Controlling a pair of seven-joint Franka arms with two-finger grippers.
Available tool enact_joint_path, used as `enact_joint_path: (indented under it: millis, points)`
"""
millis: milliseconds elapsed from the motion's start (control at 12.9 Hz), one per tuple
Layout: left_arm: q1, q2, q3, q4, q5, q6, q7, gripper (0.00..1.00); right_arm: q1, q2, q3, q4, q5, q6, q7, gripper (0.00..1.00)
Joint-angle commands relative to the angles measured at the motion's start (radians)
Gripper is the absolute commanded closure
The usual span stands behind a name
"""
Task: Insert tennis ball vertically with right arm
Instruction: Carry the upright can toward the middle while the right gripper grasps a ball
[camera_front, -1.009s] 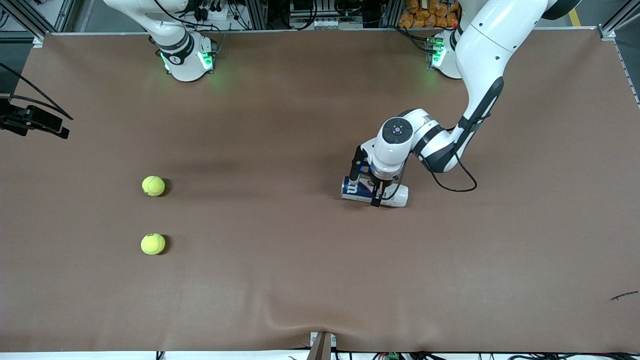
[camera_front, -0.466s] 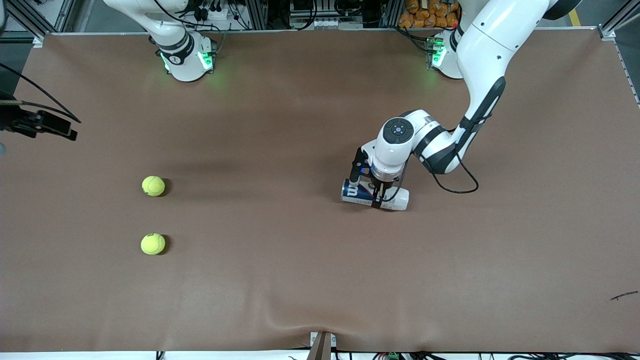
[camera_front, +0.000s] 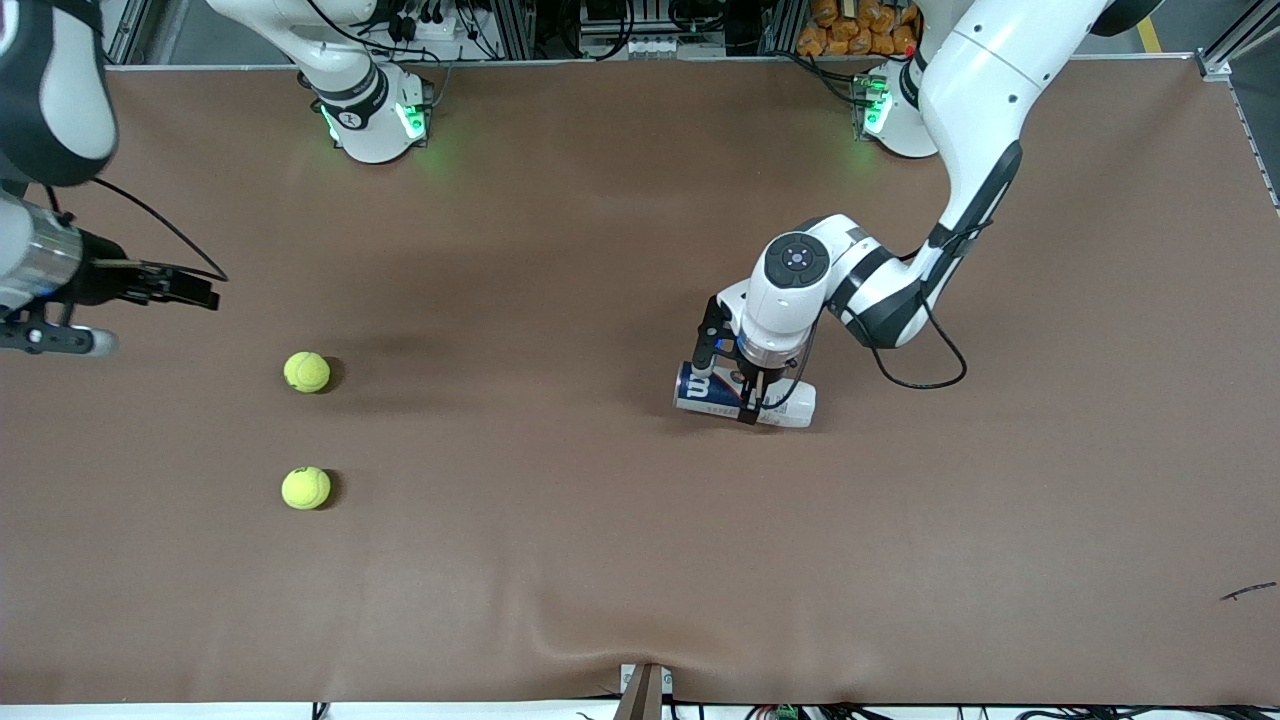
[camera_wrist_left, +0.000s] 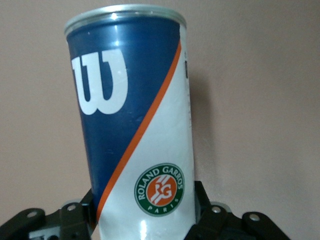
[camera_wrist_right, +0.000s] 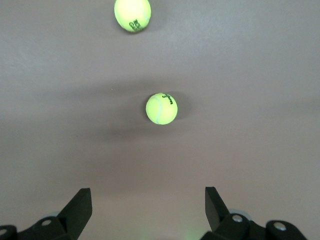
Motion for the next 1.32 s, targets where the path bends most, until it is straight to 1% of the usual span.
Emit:
enact_joint_path:
  millis: [0,78,155,311,466,621,854,932,1009,1165,1242]
  points:
    - [0.025,-0.015,-0.035,0.117,-0.133,-0.150,0.131,0.26,0.020,-0.024,0.008,-0.164,-0.004,0.154,0.010,0.00]
    - [0.031,-0.015,-0.036,0.143,-0.188,-0.167,0.174,0.26,0.037,-0.024,0.008,-0.221,-0.004,0.211,0.012,0.00]
    - [0.046,-0.015,-0.036,0.167,-0.245,-0.181,0.223,0.26,0.031,-0.023,0.007,-0.266,-0.004,0.252,0.013,0.00]
    - [0.071,-0.015,-0.036,0.195,-0.352,-0.186,0.320,0.27,0.026,0.008,0.007,-0.311,-0.004,0.344,0.013,0.00]
    - [0.107,-0.012,-0.036,0.209,-0.487,-0.186,0.429,0.26,0.025,0.087,0.007,-0.318,-0.002,0.445,0.018,0.00]
    - [0.144,-0.004,-0.036,0.217,-0.652,-0.186,0.556,0.26,0.020,0.179,0.007,-0.318,-0.002,0.548,0.084,0.00]
    - [0.189,-0.003,-0.037,0.217,-0.795,-0.187,0.700,0.26,-0.018,0.252,0.007,-0.317,-0.002,0.630,0.093,0.00]
    - [0.200,-0.001,-0.037,0.217,-0.884,-0.187,0.772,0.26,-0.027,0.276,0.007,-0.317,-0.002,0.657,0.095,0.00]
    - [0.212,0.010,-0.037,0.209,-0.999,-0.187,0.852,0.26,-0.035,0.298,0.007,-0.317,-0.002,0.682,0.095,0.00]
    - [0.215,0.043,-0.040,0.174,-1.276,-0.187,1.019,0.27,-0.040,0.315,0.008,-0.317,0.007,0.693,0.096,0.00]
    - [0.207,0.050,-0.040,0.169,-1.392,-0.187,1.093,0.26,-0.038,0.318,0.008,-0.317,0.022,0.693,0.099,0.00]
